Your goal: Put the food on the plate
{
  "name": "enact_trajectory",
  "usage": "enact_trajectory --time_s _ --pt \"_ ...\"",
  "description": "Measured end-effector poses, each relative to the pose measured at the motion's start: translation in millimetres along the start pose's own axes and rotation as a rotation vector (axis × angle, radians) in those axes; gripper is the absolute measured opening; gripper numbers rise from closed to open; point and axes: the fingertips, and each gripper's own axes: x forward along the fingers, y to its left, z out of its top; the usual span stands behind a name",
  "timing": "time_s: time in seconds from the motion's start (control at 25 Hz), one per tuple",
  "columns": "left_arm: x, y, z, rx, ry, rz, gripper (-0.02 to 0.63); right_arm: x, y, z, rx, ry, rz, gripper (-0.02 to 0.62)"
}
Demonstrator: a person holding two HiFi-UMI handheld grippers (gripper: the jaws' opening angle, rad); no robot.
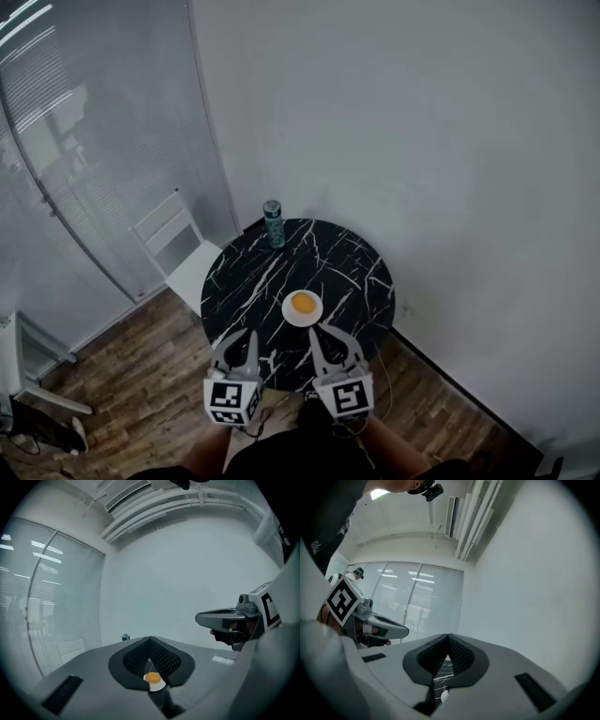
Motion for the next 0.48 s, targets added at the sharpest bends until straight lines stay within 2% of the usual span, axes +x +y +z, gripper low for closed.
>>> enact_trajectory --time_s 0.04,0.2,0.4,0.48 --pt "-2.5 0.0 3.1 0.017 0.013 0.007 0.000 -0.1 1.7 2.5 -0.002 -0.004 0.003 -0.005" --pt "-6.7 1.6 -1.9 0.024 -0.053 0.004 0.000 -5.1 7.8 16.9 -0.023 -0.028 0.012 -0.005" --pt "-19.5 5.5 0.0 0.020 -0.057 0.015 0.000 -8.5 15.2 25.7 -0.036 -0.036 0.014 -0.005" --pt "-23.8 6.8 -2.3 0.007 -0.033 0.022 0.000 -7.2 16.9 26.0 -0.042 -0.037 0.017 -0.005"
